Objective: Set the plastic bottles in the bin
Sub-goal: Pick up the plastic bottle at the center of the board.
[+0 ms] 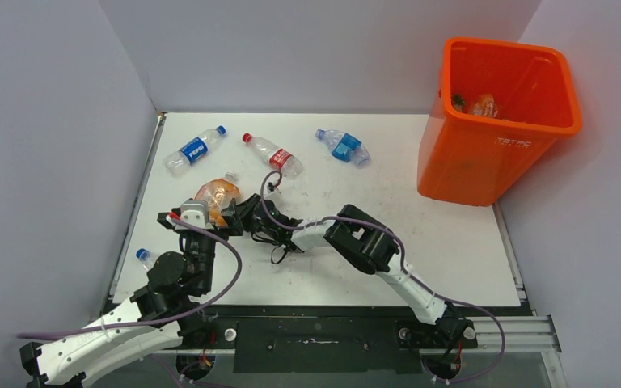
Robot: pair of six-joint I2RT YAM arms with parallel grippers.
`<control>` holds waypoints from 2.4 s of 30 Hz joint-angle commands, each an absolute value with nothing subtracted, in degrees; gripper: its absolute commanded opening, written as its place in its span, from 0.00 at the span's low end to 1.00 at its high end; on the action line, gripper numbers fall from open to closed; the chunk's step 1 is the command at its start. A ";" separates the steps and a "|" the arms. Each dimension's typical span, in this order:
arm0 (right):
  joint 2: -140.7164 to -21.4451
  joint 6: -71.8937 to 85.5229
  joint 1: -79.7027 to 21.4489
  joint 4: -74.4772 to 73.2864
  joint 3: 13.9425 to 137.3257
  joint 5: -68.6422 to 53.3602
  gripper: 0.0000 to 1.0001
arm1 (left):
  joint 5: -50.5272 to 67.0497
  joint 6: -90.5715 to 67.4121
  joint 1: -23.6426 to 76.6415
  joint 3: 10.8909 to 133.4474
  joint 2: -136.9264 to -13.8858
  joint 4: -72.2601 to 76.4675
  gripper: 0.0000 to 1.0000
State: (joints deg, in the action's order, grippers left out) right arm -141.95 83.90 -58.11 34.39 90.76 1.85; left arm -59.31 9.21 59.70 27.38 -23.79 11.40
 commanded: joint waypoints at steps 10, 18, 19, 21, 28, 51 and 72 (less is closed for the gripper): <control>-120.97 73.02 -53.38 47.32 60.32 1.04 0.05 | -58.97 9.00 60.68 28.89 -23.25 11.69 0.96; -93.93 48.22 -48.65 40.16 39.80 -1.10 0.05 | -49.86 8.83 61.13 28.17 -22.91 10.25 0.96; -90.18 45.12 -48.72 38.09 38.53 -0.97 0.05 | -46.63 8.37 61.17 28.44 -23.63 9.27 0.96; -83.30 39.52 -49.17 34.97 35.97 -0.76 0.05 | -40.77 6.28 61.09 29.99 -25.64 6.02 0.96; -60.19 27.37 -49.66 21.91 30.11 -0.18 0.05 | -25.19 -3.50 60.91 38.92 -35.70 -6.17 0.96; -25.71 25.05 -49.70 16.33 21.06 -17.07 0.05 | 40.59 -30.38 38.50 35.13 -45.76 22.89 0.96; -33.50 32.27 -50.08 28.60 18.52 -18.78 0.20 | 42.23 -25.74 42.06 33.44 -47.16 22.34 0.29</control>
State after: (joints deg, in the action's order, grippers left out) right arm -33.50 31.57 -49.60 25.06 16.88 -20.51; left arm 41.52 -28.21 40.66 33.15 -48.01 21.52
